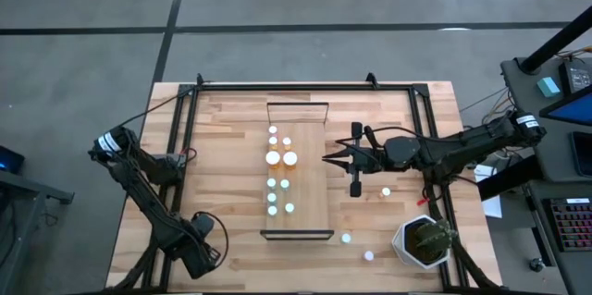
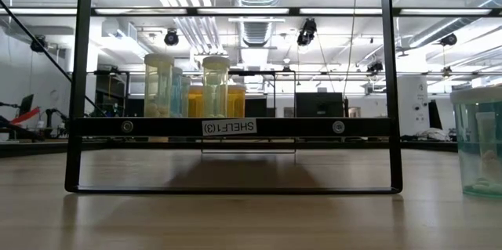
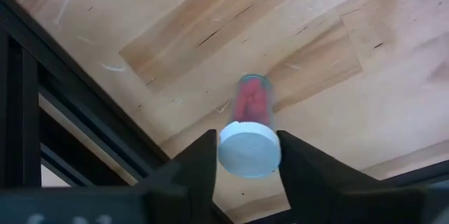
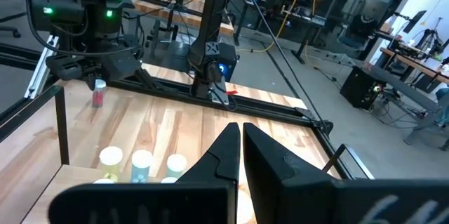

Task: Pick and place medicine bottles onto shelf by color
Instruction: Put the blue pill bottle aligned with the other blue pill bottle on the shelf

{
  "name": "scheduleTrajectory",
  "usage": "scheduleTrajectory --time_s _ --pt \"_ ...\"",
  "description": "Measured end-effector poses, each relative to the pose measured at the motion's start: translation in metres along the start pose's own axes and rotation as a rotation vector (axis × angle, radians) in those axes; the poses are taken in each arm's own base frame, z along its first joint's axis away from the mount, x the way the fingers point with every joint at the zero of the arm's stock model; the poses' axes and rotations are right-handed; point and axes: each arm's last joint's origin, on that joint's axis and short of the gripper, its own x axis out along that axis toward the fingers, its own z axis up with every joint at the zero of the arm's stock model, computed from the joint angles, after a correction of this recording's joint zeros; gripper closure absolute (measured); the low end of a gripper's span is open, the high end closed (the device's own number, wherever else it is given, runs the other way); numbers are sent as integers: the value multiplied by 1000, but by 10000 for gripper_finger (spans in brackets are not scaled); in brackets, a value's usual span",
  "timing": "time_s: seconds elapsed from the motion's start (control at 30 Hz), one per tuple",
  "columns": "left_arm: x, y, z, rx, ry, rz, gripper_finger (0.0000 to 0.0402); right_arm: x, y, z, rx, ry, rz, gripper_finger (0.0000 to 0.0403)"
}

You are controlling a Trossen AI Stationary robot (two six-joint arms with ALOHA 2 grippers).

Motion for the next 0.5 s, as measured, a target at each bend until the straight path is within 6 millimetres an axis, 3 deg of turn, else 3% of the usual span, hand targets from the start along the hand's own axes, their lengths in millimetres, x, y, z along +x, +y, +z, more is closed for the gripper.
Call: scheduleTrajectory --time_s 0.13,0.3,0.5 --pt "-5 -3 -2 24 10 -17 310 0 0 0 0 0 0 394" --pt "-25 -12 -4 102 108 -66 311 0 0 0 -1 0 0 394" --pt "-75 -35 -9 296 183 -252 299 0 0 0 -2 0 0 394"
